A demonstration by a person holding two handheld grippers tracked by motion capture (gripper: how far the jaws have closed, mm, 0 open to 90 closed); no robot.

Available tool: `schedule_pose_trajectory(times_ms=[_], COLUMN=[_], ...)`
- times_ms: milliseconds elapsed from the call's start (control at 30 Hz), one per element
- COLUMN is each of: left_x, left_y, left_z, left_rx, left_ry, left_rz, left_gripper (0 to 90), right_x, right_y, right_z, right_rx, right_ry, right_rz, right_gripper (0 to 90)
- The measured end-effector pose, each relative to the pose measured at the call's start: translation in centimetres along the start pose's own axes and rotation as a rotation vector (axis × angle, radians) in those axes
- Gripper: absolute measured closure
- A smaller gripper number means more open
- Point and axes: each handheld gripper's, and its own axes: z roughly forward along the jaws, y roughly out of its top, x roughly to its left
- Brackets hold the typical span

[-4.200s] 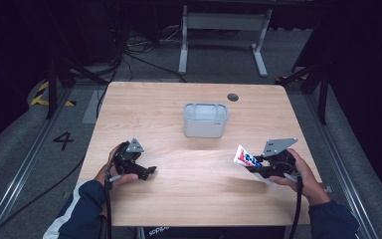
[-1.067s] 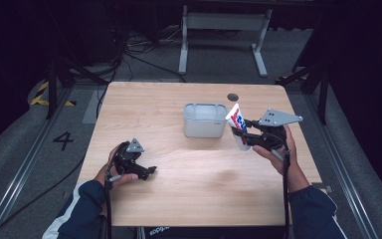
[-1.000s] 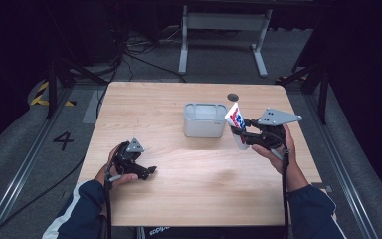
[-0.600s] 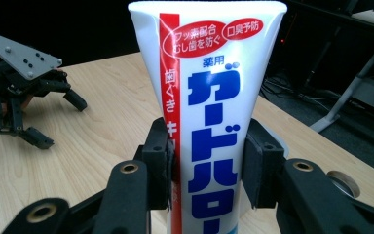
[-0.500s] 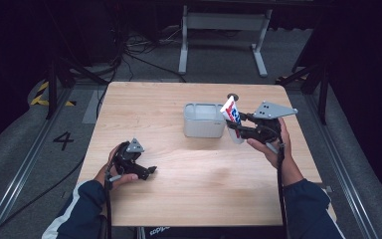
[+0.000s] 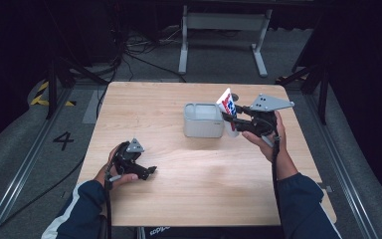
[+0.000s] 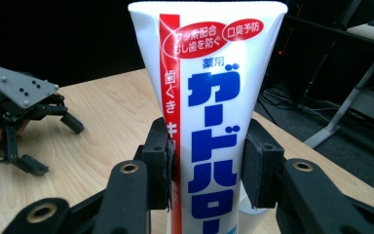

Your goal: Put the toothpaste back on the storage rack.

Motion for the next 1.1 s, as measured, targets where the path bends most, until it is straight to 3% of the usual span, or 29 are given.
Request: schedule_pose_trajectory(times_ms=[1100], left_x=[0.0], left_y=[0.0], left_z=[0.0], left_rx=[0.000], left_ry=[-0.003], left_rz=[0.008], left_gripper=[0.2], right_x=[-0.6], right_y=[2.2], right_z=[3.8], right_rx=[-0.034], right_ry=[-0.017], right_rz=[0.013], right_gripper=[61.6])
